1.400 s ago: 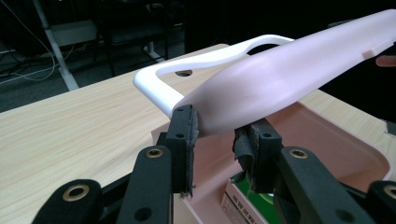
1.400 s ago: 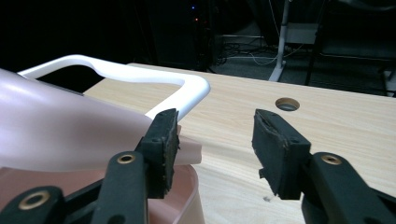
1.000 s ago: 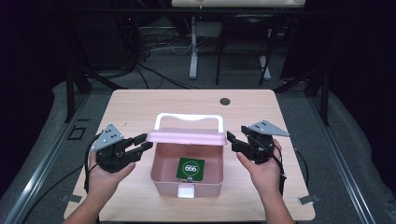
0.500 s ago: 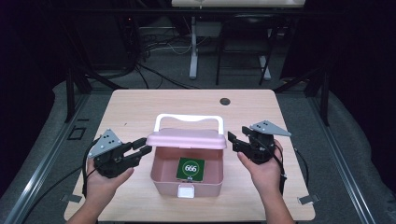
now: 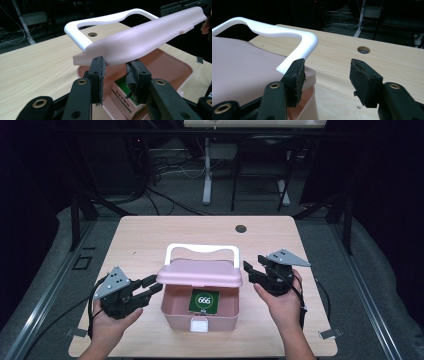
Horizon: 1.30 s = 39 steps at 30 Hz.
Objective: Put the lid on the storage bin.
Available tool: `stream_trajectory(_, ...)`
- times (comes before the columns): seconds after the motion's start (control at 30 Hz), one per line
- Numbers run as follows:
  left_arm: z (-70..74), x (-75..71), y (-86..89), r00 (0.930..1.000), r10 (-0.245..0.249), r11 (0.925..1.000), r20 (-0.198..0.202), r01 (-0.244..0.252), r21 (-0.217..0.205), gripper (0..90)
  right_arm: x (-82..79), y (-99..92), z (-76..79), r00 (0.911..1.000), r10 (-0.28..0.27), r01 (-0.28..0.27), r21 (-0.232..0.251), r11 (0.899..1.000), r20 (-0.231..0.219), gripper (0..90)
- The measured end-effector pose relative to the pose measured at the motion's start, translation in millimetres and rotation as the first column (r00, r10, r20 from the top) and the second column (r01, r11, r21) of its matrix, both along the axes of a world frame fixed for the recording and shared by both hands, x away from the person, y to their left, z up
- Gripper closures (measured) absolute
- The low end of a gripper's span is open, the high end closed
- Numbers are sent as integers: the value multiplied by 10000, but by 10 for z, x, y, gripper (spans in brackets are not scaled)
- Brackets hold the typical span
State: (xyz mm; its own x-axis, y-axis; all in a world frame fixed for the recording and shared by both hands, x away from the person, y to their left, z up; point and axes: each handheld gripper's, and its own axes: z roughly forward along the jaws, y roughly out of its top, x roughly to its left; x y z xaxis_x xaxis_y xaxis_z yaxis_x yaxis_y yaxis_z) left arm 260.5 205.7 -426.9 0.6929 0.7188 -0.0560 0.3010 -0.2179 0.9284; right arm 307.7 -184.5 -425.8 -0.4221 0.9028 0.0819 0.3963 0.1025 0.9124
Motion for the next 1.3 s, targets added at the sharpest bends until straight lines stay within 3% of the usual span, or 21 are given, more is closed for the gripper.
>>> stream_trajectory(0.7,-204,-124,35,9999,-136,9999,-41,136,27,669,19,16,-10,9999,-26,24,-162,9999,-137,452)
stream_trajectory(1.3,-389,-197,64,9992,-218,9997,-343,222,128,682,32,0,-23,9997,-93,92,-57,9999,-242,450)
